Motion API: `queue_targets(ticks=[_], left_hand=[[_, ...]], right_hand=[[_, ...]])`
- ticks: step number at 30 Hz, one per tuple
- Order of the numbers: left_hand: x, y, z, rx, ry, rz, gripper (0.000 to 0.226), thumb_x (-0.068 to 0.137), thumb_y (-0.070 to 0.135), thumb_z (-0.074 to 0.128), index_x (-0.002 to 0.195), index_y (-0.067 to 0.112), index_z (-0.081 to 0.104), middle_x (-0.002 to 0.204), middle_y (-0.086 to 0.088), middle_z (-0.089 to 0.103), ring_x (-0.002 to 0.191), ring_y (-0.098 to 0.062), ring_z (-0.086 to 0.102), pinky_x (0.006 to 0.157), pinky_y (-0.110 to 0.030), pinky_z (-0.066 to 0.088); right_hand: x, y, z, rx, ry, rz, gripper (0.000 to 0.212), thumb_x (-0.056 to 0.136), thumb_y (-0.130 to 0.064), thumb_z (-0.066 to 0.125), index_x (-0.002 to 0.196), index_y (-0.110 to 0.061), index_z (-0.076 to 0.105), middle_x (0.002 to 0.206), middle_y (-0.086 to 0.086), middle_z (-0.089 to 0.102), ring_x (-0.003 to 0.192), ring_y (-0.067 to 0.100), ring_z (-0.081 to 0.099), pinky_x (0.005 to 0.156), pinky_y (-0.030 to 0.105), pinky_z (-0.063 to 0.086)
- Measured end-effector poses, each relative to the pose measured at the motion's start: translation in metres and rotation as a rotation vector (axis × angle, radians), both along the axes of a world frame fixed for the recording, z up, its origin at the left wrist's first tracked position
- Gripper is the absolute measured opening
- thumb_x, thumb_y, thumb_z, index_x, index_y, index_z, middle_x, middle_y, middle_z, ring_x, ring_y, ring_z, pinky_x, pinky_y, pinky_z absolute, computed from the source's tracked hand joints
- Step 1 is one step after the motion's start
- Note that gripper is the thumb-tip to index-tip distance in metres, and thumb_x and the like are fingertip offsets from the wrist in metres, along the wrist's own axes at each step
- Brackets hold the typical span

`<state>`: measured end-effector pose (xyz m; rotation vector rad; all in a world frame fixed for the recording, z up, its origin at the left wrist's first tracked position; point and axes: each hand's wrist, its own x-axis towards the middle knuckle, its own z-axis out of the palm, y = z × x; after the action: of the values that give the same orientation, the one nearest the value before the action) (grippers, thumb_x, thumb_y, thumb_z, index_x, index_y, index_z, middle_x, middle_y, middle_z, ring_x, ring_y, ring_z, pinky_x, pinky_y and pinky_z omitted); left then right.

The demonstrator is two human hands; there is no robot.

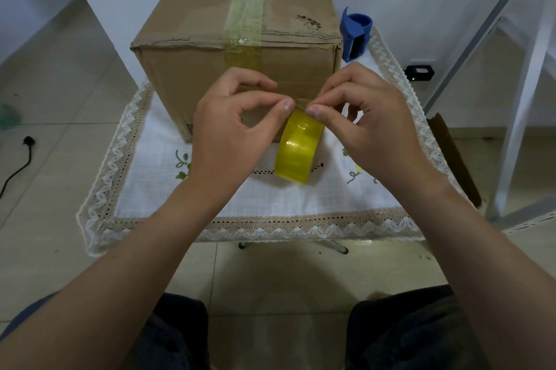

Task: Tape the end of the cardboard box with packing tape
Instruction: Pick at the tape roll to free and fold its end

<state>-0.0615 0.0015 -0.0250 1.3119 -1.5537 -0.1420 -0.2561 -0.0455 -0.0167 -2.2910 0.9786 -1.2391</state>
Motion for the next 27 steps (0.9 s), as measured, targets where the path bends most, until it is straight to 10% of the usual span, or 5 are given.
queue_targets(ticks=[11,27], left_hand=[[-0.0013,-0.0019,-0.0019,-0.051,-0.014,0.003,0.027,0.090,0.026,0.081,0.113,0.011,0.080,0.111,0.001,0.073,0.091,-0.010,0.069,0.075,-0.009,0.043],[-0.0014,-0.0045,-0.0022,0.159,0.260,-0.309,0.014,0.098,0.009,0.069,0.100,0.021,0.076,0.113,-0.005,0.067,0.103,0.005,0.063,0.083,-0.014,0.051]], right_hand=[[0.0008,-0.0008,-0.0004,-0.088,0.013,-0.044,0.008,0.094,-0.014,0.072,0.091,-0.007,0.077,0.094,0.000,0.060,0.079,-0.006,0.050,0.070,0.004,0.038],[-0.0002,0.0043,0.0026,-0.093,-0.028,0.040,0.008,0.094,-0.013,0.073,0.092,-0.006,0.076,0.092,0.009,0.065,0.079,0.015,0.058,0.070,0.011,0.042]])
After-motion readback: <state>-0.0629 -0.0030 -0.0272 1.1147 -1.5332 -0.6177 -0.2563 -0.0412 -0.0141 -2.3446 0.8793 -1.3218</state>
